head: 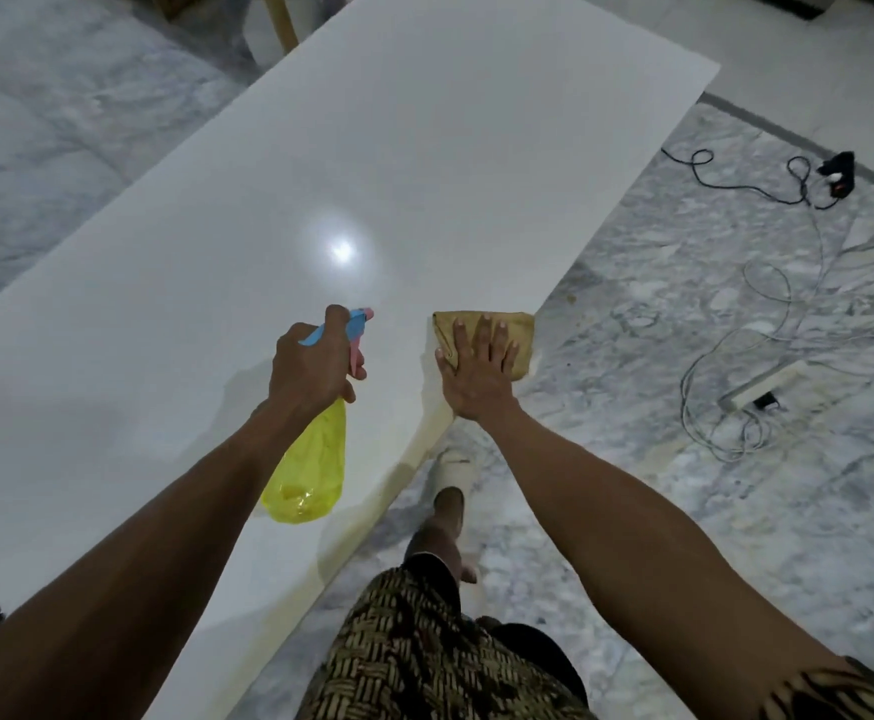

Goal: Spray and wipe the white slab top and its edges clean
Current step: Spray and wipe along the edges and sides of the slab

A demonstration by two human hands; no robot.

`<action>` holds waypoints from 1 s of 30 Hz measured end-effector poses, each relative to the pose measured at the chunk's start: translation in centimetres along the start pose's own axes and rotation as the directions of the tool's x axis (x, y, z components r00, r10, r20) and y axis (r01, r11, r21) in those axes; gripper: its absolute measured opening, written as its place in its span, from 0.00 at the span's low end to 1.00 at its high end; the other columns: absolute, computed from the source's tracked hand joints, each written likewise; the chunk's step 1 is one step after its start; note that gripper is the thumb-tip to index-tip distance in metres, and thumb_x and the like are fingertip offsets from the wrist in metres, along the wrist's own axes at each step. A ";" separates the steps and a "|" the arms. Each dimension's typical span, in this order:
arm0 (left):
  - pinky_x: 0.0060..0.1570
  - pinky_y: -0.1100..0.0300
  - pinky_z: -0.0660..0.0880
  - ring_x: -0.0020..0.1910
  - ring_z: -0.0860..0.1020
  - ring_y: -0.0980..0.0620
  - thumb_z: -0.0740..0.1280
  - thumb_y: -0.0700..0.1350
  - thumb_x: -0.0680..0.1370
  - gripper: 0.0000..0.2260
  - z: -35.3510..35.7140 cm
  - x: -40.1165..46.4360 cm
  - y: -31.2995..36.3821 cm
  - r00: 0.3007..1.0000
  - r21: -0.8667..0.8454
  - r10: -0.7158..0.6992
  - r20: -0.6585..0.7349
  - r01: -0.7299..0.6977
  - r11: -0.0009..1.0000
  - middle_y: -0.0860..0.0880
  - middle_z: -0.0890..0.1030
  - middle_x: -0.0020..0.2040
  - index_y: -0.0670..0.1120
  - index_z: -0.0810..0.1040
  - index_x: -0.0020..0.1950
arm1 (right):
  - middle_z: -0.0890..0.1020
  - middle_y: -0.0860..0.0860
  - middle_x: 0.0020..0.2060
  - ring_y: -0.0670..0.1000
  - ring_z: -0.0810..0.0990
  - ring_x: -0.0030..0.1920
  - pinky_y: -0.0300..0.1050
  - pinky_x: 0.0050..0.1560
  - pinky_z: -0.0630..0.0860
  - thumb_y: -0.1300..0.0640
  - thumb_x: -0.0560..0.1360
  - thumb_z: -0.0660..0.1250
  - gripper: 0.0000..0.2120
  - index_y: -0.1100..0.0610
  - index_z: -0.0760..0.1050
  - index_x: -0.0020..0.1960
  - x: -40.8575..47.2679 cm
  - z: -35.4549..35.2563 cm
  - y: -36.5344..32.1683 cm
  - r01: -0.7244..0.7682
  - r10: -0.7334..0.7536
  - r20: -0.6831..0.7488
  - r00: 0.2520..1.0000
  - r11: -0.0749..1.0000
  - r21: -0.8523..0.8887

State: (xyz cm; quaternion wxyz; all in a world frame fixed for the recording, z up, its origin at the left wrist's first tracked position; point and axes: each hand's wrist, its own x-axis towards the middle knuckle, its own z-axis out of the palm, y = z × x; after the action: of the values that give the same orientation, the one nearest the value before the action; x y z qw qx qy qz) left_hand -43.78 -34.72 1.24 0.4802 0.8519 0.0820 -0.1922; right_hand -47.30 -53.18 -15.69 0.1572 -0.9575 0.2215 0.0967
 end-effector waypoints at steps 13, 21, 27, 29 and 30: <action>0.25 0.59 0.78 0.39 0.84 0.41 0.56 0.52 0.87 0.19 -12.1 -11.9 -12.2 0.985 -0.075 -0.123 -0.119 0.114 0.991 0.41 0.82 0.35 0.54 0.86 0.49 | 0.74 0.65 0.68 0.70 0.72 0.68 0.69 0.69 0.63 0.40 0.83 0.45 0.30 0.55 0.75 0.70 -17.2 7.6 -8.8 0.185 -0.189 0.058 0.980 0.980 0.071; 0.24 0.59 0.76 0.38 0.83 0.44 0.57 0.52 0.86 0.18 -19.2 -18.8 -19.5 0.994 -0.121 -0.091 -0.067 0.082 0.989 0.42 0.81 0.35 0.53 0.86 0.48 | 0.75 0.64 0.67 0.69 0.74 0.67 0.72 0.61 0.69 0.39 0.83 0.45 0.31 0.54 0.76 0.69 -28.6 12.5 -15.9 0.183 -0.186 0.045 0.982 0.982 0.052; 0.27 0.57 0.77 0.39 0.83 0.42 0.57 0.54 0.85 0.19 -24.4 -24.2 -27.1 0.993 -0.135 -0.113 -0.045 0.106 0.985 0.43 0.82 0.33 0.53 0.86 0.46 | 0.67 0.69 0.72 0.74 0.64 0.72 0.74 0.68 0.55 0.39 0.82 0.35 0.37 0.58 0.69 0.74 -39.1 16.1 -21.6 0.222 -0.226 0.060 0.972 0.972 0.077; 0.30 0.54 0.80 0.39 0.84 0.38 0.57 0.54 0.86 0.22 -25.6 -25.5 -29.3 0.987 -0.120 -0.151 -0.055 0.143 0.982 0.43 0.83 0.32 0.51 0.86 0.41 | 0.61 0.69 0.75 0.74 0.58 0.74 0.74 0.70 0.53 0.38 0.81 0.33 0.37 0.58 0.64 0.77 -42.1 16.9 -23.0 0.248 -0.256 0.100 0.962 0.965 0.083; 0.34 0.52 0.82 0.39 0.84 0.37 0.57 0.55 0.85 0.25 -26.2 -25.9 -30.2 0.983 -0.111 -0.173 -0.066 0.165 0.980 0.44 0.83 0.30 0.47 0.85 0.37 | 0.60 0.69 0.75 0.74 0.57 0.74 0.74 0.70 0.52 0.37 0.81 0.32 0.38 0.58 0.63 0.77 -43.2 17.3 -23.6 0.257 -0.268 0.121 0.956 0.962 0.097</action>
State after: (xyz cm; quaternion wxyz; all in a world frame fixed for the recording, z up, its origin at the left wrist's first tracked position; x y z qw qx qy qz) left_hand -70.73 4.53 0.22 0.5029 0.8220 0.1820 -0.1954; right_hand -76.77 -10.11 -14.68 0.2215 -0.9628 0.0853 0.1294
